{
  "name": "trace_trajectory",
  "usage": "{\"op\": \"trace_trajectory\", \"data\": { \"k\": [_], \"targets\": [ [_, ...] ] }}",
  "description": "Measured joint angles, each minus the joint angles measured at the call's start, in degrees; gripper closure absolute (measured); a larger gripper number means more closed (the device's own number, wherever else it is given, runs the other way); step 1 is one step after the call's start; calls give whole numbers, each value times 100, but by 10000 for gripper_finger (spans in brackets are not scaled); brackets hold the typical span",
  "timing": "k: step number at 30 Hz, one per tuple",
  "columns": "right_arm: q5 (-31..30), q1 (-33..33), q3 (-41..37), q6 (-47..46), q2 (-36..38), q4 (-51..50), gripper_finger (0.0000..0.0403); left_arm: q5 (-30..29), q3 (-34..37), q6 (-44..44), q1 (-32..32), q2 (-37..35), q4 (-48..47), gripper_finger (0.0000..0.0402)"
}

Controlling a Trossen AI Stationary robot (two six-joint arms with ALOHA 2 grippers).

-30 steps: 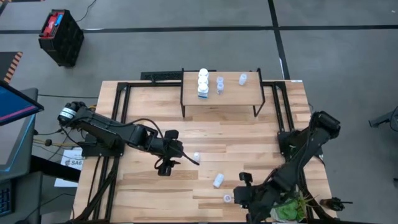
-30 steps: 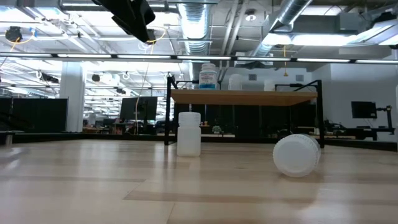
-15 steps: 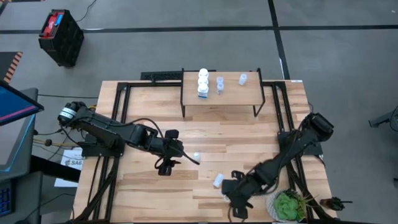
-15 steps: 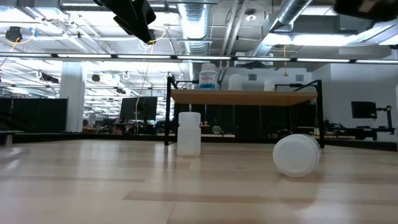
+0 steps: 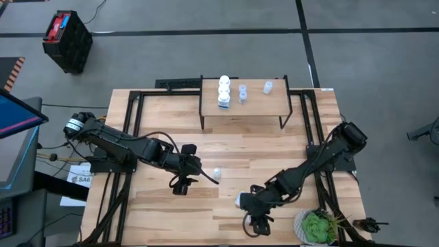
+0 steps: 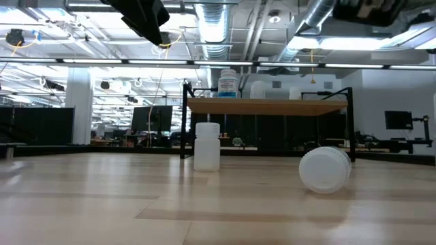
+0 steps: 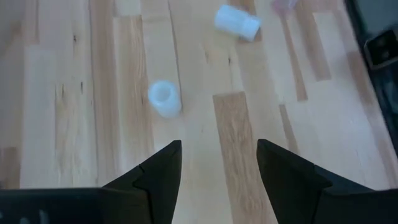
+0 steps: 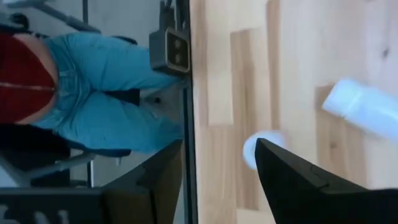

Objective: Pick and place medicine bottles onto shelf by color
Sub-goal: Put the transparent pill bottle on the shelf aligned with the other transparent bottle

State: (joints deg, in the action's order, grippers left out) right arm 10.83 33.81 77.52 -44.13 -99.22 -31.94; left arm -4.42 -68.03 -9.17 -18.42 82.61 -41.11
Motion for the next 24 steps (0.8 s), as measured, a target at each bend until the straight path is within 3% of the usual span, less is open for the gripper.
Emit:
{"op": "trace_trajectory", "data": {
  "k": [13, 16, 21, 24],
  "targets": [
    [56, 351, 0, -708, 0, -197, 209, -393, 0, -751, -912, -100, -2084, 207],
    [88, 404, 0, -699, 0, -219, 215, -923, 0, -1309, -1227, -317, -2541, 207],
    [70, 263, 0, -369, 0, -269, 224, -1762, 0, -1936, -1809, -817, -2541, 207],
    [-324, 177, 0, 69, 0, -230, 229, -2381, 0, -2009, -2195, -1137, -2545, 207]
  ]
}}
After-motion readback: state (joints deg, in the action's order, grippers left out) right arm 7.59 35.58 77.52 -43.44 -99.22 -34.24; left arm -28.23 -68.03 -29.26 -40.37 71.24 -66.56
